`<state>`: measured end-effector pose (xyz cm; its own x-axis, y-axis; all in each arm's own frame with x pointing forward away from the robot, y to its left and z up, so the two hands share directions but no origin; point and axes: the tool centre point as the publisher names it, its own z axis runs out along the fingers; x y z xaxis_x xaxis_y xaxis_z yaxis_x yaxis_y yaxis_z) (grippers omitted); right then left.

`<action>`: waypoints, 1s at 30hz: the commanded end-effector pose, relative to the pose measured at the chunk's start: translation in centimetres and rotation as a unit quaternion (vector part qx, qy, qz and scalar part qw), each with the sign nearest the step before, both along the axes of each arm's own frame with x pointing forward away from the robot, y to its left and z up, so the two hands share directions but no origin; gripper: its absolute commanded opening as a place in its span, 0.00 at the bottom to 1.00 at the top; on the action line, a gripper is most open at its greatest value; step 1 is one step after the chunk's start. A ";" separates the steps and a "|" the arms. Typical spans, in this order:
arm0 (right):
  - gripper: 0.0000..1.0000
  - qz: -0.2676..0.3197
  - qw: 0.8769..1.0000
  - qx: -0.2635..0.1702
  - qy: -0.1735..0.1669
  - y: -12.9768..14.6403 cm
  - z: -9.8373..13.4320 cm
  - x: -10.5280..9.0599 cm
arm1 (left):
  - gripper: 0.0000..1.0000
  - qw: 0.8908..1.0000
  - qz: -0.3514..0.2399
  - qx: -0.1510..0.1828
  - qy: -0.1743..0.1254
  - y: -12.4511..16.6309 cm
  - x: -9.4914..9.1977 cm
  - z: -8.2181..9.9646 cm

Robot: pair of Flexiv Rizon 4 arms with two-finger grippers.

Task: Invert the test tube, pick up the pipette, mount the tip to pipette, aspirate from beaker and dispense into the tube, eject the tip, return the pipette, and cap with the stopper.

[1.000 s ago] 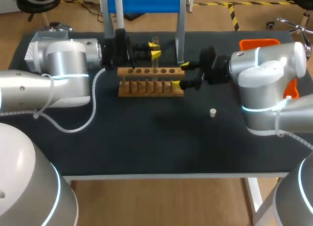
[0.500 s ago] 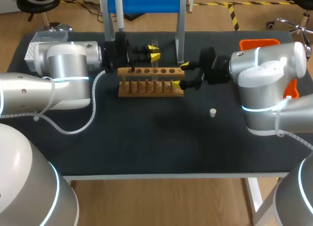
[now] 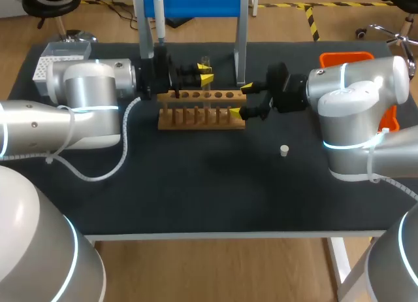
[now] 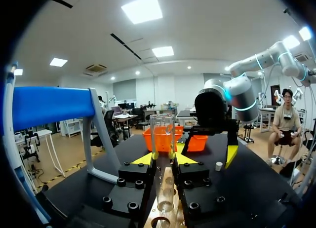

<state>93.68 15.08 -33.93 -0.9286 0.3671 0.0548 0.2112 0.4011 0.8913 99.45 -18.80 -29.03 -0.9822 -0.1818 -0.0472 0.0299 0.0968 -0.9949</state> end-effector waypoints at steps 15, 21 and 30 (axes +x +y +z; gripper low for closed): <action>1.00 0.000 1.000 -0.001 0.001 0.0 0.1 0.0 | 1.00 0.996 0.037 0.073 0.020 3.4 -2.8 4.6; 1.00 0.000 1.000 -0.001 0.001 0.0 0.1 0.0 | 1.00 0.992 0.067 0.103 0.033 6.5 -5.2 6.6; 1.00 0.000 1.000 -0.001 0.001 0.0 0.1 0.0 | 1.00 0.982 0.122 0.131 0.053 11.2 -8.6 7.5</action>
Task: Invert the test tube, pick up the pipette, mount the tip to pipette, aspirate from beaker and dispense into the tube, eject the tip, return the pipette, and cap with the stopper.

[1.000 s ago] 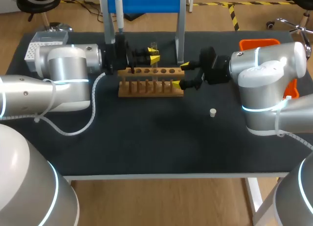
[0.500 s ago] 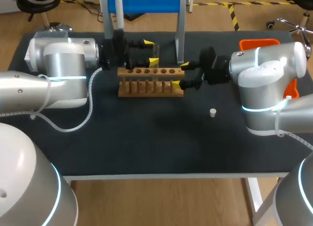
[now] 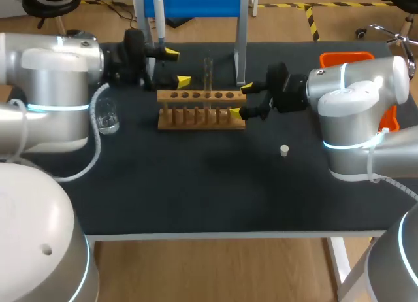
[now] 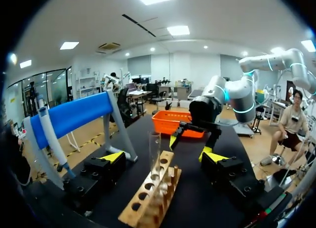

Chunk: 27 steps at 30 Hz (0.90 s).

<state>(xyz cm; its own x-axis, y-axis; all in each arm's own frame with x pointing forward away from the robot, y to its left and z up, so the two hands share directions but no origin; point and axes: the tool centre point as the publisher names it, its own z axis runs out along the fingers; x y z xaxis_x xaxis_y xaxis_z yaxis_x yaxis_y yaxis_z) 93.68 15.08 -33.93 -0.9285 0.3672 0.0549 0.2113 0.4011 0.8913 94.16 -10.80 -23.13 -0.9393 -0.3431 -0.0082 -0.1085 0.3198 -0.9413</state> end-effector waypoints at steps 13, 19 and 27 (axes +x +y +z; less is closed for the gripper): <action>1.00 0.000 1.000 -0.001 0.001 0.0 0.1 0.0 | 1.00 0.997 0.069 0.027 -0.003 5.0 -4.5 1.4; 1.00 0.000 1.000 -0.001 0.001 0.0 0.1 0.0 | 1.00 0.997 0.069 0.027 -0.003 5.0 -4.5 1.4; 1.00 0.000 1.000 -0.001 0.001 0.0 0.1 0.0 | 1.00 0.997 0.072 0.025 0.000 5.6 -4.4 0.8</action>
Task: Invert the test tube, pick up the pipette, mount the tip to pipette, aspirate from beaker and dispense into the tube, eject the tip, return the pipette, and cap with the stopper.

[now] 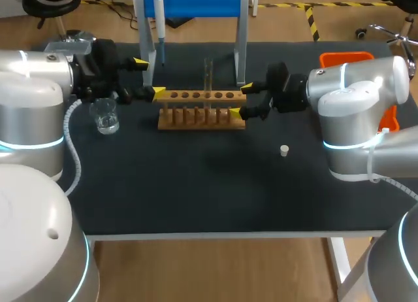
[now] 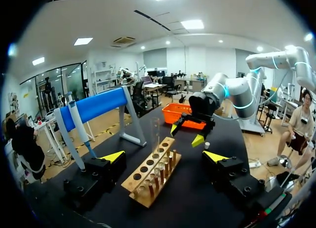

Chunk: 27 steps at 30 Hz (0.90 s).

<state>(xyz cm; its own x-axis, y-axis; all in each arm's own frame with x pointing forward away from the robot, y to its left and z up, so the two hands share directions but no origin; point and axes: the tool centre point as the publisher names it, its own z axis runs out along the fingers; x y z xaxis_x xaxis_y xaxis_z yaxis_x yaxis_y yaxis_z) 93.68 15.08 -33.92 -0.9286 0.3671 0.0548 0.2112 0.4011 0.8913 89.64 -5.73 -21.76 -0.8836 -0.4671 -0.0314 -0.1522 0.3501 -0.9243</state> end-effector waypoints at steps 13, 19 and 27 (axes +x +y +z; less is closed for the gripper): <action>1.00 0.000 1.000 -0.001 0.001 0.0 0.1 0.0 | 1.00 0.989 0.135 0.037 0.042 12.2 1.7 -1.5; 1.00 0.000 1.000 -0.001 0.001 0.0 0.1 0.0 | 1.00 0.975 0.211 0.050 0.057 18.5 1.5 -1.7; 1.00 0.000 1.000 -0.001 0.001 0.0 0.1 0.0 | 1.00 0.955 0.272 0.069 0.097 24.4 1.8 -3.2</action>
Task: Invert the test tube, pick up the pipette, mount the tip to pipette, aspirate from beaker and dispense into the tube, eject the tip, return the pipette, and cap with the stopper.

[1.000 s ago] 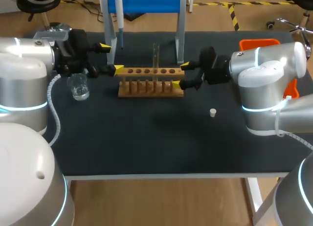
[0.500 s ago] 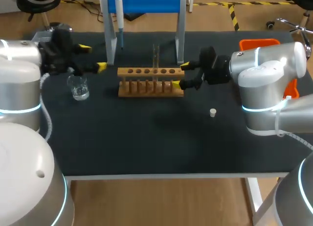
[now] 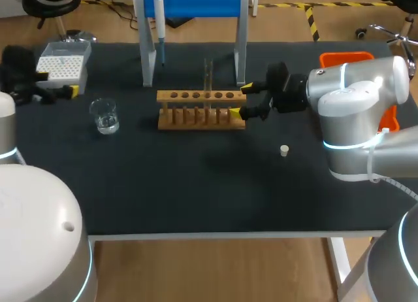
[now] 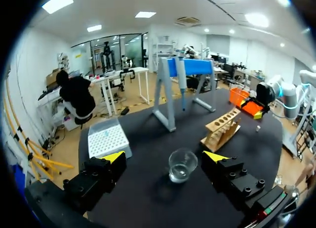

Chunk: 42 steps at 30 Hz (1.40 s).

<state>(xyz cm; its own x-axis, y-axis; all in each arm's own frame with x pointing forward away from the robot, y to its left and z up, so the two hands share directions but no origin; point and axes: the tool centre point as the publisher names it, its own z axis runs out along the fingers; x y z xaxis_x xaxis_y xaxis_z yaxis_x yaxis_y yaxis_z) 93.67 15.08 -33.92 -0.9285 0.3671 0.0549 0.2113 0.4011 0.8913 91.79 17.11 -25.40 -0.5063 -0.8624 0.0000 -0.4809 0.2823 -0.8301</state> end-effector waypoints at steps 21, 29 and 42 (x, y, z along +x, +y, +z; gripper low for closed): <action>1.00 0.000 1.000 -0.001 0.001 0.0 0.1 0.0 | 1.00 0.999 0.033 0.013 0.028 2.9 0.3 0.0; 1.00 0.000 1.000 -0.001 0.001 0.0 0.1 0.0 | 1.00 0.999 0.033 0.013 0.028 2.9 0.3 0.0; 1.00 0.000 1.000 -0.001 0.001 0.0 0.1 0.0 | 1.00 0.995 0.084 0.045 0.038 6.8 5.5 -1.4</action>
<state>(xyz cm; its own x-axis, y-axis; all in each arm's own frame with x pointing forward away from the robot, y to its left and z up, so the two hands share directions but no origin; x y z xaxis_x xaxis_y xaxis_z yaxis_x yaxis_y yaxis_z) 93.67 15.08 -33.92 -0.9285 0.3671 0.0548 0.2112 0.4011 0.8913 95.19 24.14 -26.13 -0.3634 -0.9304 -0.0471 -0.5717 0.2627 -0.7773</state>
